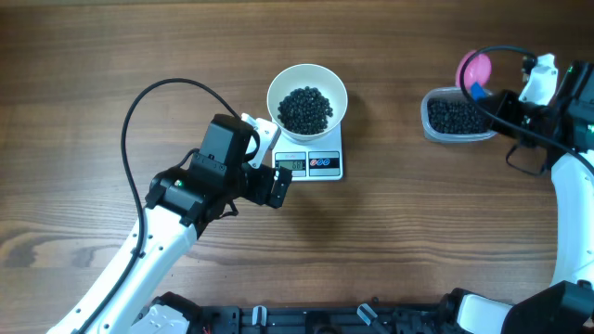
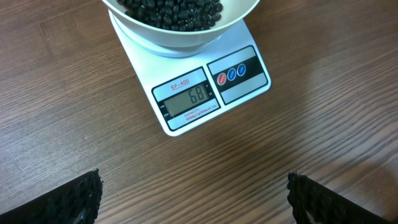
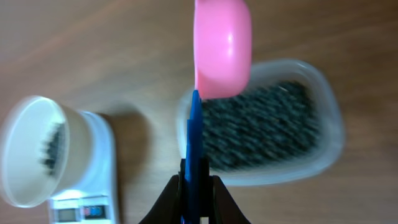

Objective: Scoop item into bowl and weigh 150g on scale
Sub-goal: 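Carry the empty scoop right and lower it into the bean tub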

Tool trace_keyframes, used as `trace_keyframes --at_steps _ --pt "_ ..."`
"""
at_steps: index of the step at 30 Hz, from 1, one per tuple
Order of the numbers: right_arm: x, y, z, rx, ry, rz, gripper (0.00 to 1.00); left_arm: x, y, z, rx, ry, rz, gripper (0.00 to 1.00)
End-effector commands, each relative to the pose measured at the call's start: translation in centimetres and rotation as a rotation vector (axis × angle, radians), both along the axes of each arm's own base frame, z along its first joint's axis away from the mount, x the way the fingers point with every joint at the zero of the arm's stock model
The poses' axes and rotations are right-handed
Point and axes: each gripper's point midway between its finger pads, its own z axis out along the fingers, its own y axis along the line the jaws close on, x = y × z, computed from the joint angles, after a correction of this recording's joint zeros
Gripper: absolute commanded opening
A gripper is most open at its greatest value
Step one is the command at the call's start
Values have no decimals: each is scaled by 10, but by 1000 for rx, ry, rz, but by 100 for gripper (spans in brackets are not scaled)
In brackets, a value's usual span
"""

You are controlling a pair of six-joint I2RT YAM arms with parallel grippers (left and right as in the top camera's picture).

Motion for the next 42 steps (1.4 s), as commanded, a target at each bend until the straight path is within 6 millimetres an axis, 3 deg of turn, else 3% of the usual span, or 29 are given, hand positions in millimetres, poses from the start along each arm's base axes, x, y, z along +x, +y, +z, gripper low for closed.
trace_keyframes --at_steps 1,6,13,17,26,33,38,42 --pt "-16 -31 -9 -216 71 -37 4 4 -2 6 -2 -18 3 100" --pt "-35 -35 -22 -258 170 -32 4 4 -2 6 -3 -17 2 100" --pt "-38 -45 -24 -312 191 -50 4 4 -2 6 -3 -17 2 100" --pt "-35 -43 -36 -309 220 -25 4 4 -2 6 -3 -17 3 100" --pt "-30 -28 -79 -307 344 66 4 4 -2 6 -2 -18 3 100" --pt "-30 -16 -82 -302 356 101 4 4 -2 6 -2 -18 3 100" --pt "-30 14 -81 -203 320 228 4 4 -2 6 -2 -18 3 100" --pt "-36 17 -82 -192 342 239 4 4 -2 6 -3 -17 3 100"
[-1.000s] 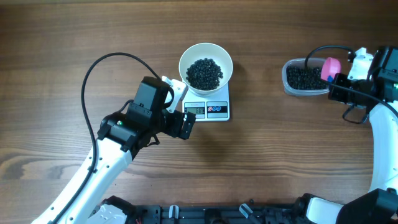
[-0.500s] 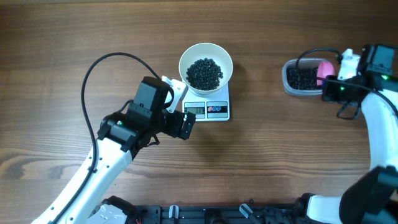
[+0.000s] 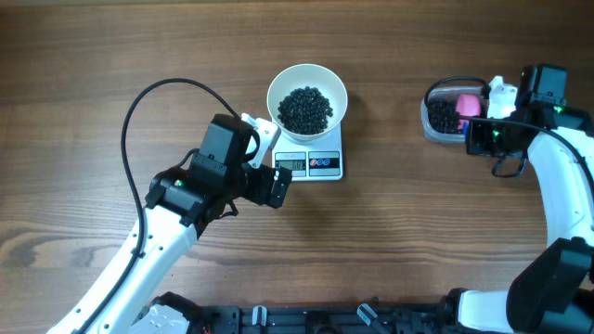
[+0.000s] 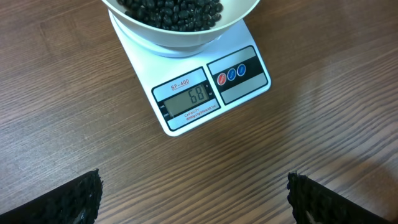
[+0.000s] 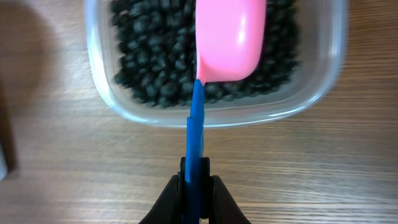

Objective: Scoop item into bowl and weigh 150g on scale
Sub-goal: 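Carry the empty scoop right and lower it into the bean tub, then push the pink scoop down into the black beans with the right gripper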

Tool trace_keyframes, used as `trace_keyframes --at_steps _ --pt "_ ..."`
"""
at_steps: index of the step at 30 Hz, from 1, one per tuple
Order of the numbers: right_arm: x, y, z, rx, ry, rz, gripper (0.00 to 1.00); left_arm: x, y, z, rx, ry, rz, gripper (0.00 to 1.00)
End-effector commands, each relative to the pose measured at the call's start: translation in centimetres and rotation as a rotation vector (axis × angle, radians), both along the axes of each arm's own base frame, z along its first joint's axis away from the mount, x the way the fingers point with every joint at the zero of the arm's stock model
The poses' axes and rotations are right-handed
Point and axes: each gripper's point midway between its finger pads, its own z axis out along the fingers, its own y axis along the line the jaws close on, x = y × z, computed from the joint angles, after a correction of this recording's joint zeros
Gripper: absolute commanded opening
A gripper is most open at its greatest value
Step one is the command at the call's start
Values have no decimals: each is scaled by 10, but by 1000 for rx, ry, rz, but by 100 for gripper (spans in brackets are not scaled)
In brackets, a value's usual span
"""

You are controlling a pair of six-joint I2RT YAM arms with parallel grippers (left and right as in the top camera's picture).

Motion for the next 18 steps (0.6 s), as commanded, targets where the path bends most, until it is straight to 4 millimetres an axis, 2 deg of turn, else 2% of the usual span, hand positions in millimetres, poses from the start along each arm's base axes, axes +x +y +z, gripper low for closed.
trace_keyframes --at_steps 1,7,18 --pt "-6 16 -7 64 31 67 4 4 -2 6 -2 -18 3 100" --pt "-8 38 -3 166 12 164 4 4 -2 6 -2 -18 3 100" --pt "-8 47 0 223 5 166 4 4 -2 6 -2 -18 3 100"
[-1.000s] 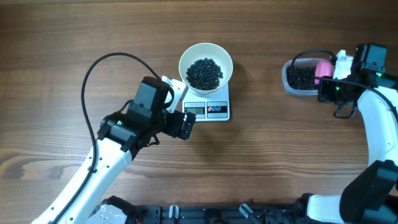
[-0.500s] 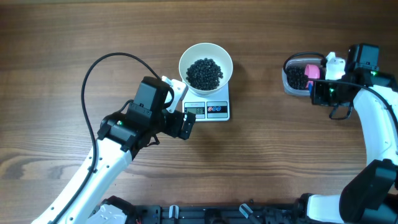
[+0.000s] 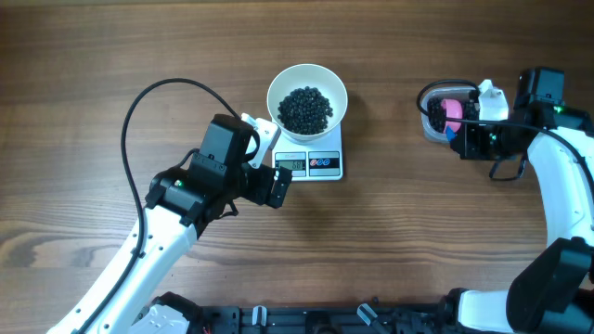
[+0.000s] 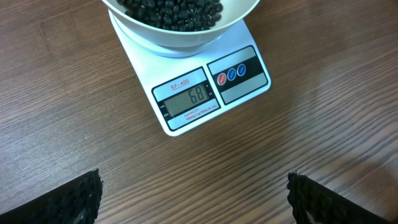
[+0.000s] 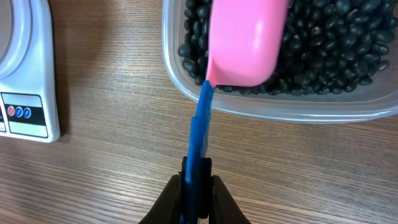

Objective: Scoop item into bowl and weigh 150g on scale
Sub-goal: 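Push the pink scoop down into the black beans with the right gripper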

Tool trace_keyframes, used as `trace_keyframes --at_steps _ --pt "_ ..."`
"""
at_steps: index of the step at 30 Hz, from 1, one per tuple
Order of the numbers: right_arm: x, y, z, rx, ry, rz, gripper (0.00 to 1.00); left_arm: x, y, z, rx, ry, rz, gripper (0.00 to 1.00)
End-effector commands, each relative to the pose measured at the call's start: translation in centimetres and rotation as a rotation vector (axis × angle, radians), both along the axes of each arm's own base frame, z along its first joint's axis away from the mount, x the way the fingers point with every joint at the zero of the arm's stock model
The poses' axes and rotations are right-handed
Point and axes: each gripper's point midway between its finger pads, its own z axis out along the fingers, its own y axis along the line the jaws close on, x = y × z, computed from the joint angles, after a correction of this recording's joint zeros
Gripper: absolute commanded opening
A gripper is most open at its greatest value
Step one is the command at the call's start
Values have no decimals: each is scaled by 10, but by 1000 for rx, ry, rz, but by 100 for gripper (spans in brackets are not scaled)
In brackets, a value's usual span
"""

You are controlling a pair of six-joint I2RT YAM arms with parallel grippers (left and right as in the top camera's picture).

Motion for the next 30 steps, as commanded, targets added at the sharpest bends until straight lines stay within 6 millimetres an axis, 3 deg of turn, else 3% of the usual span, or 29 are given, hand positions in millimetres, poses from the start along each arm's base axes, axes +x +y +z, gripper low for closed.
trace_keyframes --at_steps 1,10,16,23,30 --pt "0 20 -2 98 0 51 4 4 -2 6 -2 -18 3 100" --pt "3 26 3 145 -22 60 4 4 -2 6 -2 -18 3 100" --pt "4 15 3 156 -20 -2 4 4 -2 6 -2 -18 3 100" --pt "9 17 14 323 -67 -25 4 4 -2 6 -2 -18 3 100" --pt "10 19 0 384 -21 -39 5 4 -2 6 -2 -18 3 100"
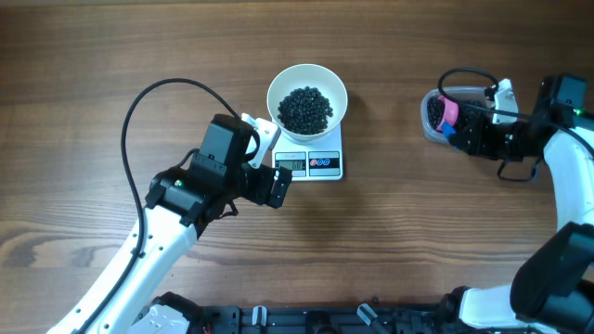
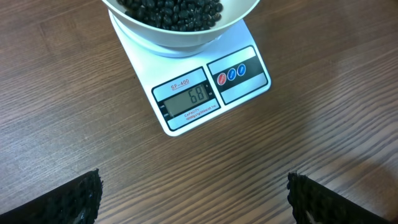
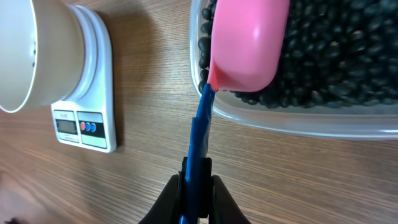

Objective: Scoop item into bowl and weigh 150g on scale
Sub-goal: 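Push the pink scoop down into the black beans with the right gripper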

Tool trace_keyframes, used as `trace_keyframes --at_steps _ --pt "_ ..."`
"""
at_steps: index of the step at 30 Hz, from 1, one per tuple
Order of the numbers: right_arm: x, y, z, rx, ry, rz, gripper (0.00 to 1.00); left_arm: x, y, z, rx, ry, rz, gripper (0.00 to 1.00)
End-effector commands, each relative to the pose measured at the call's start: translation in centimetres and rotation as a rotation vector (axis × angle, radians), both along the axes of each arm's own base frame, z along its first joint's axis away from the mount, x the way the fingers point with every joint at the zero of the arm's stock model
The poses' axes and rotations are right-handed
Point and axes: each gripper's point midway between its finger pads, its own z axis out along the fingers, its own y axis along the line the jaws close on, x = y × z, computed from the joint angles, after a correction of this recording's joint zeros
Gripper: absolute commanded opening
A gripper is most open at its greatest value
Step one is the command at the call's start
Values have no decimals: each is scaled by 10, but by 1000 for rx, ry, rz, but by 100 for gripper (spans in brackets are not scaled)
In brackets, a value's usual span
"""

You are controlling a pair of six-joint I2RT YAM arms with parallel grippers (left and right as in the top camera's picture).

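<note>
A white bowl (image 1: 307, 96) with black beans sits on a white scale (image 1: 309, 164) at the table's middle; its display (image 2: 190, 97) reads 68. My right gripper (image 3: 198, 185) is shut on the blue handle of a pink scoop (image 3: 246, 43), whose cup lies bottom-up in the clear tub of black beans (image 3: 336, 68), also seen from overhead as the tub (image 1: 432, 113). My left gripper (image 2: 193, 193) hangs open over bare wood just in front of the scale, nothing between its fingers.
A black cable loops over the wood left of the scale (image 1: 139, 102). The right arm (image 1: 566, 167) runs along the right edge of the table.
The right gripper has tilted and drawn back, so the scoop sits at the tub's left end and the scale and bowl show in its wrist view. The left arm and scale reading are unchanged.
The right gripper first held the pink scoop above the bean tub. Then the scoop was down in the beans, bottom-up, and it has stayed in the tub while the wrist shifted. The left gripper stayed open before the scale, which read 68 throughout.
</note>
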Motion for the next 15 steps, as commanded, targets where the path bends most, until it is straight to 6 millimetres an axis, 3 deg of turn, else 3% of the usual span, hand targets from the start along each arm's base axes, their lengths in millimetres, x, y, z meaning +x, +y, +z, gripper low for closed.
trace_keyframes --at_steps 1,7,15 --pt "3 16 -5 126 7 21 4 4 -2 6 -2 -18 3 100" --pt "5 13 0 188 -9 -3 4 4 -2 6 -3 -18 2 100" --pt "4 -10 3 226 -7 -99 4 4 -2 6 -2 -18 3 100"
